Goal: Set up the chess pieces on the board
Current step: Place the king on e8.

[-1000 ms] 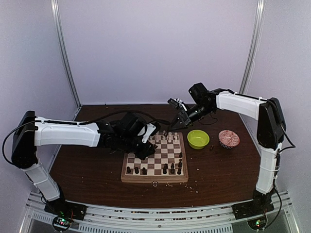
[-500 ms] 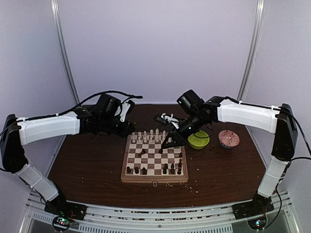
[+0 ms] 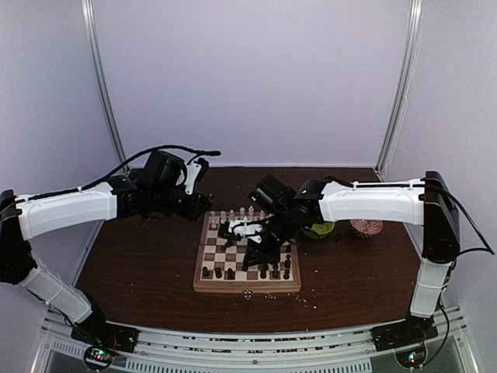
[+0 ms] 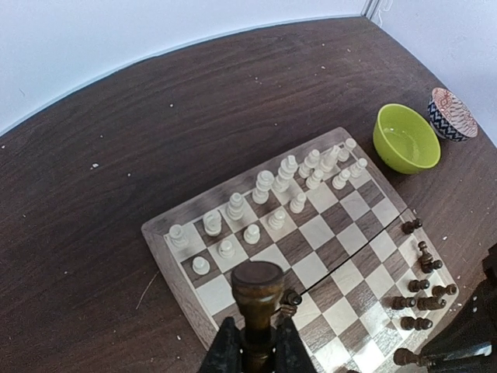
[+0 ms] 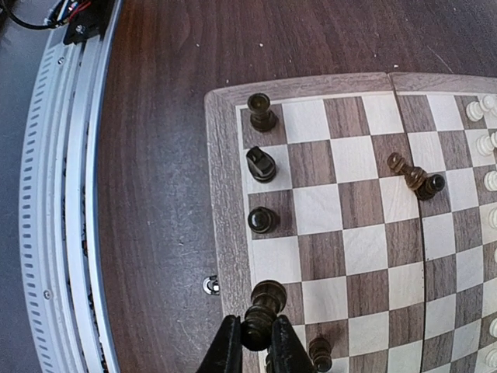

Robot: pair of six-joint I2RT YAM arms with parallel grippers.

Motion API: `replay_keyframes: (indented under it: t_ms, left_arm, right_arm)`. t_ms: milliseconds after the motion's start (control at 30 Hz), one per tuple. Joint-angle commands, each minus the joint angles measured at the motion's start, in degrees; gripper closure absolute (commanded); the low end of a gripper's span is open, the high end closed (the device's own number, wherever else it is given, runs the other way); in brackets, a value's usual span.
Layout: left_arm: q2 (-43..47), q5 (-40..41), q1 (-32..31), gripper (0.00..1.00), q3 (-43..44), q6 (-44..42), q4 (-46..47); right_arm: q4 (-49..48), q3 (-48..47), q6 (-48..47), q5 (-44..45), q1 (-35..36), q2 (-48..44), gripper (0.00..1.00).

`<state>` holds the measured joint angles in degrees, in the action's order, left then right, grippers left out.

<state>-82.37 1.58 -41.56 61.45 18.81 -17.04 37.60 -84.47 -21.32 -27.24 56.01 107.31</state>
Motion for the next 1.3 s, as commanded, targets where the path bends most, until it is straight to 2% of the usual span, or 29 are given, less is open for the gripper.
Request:
replay_keyframes:
  t_ms: [0,533,1267]
  left_arm:
    - [1.83,0.75,0.49,0.98,-1.14,0.67,3.14]
    - [3.17,0.49,0.5,0.98,-3.8,1.54,4.9]
    - [3.64,-0.26,0.52,0.98,-5.37,2.18,6.14]
  right_arm:
    - [-1.41,-1.05,-1.48,3.88,0.57,1.51,0.87]
    - [0.14,-5.07,-3.26,3.86,2.58,6.74,0.87]
    - [0.53,-5.72,-3.12,5.32,2.86,8.39,0.86]
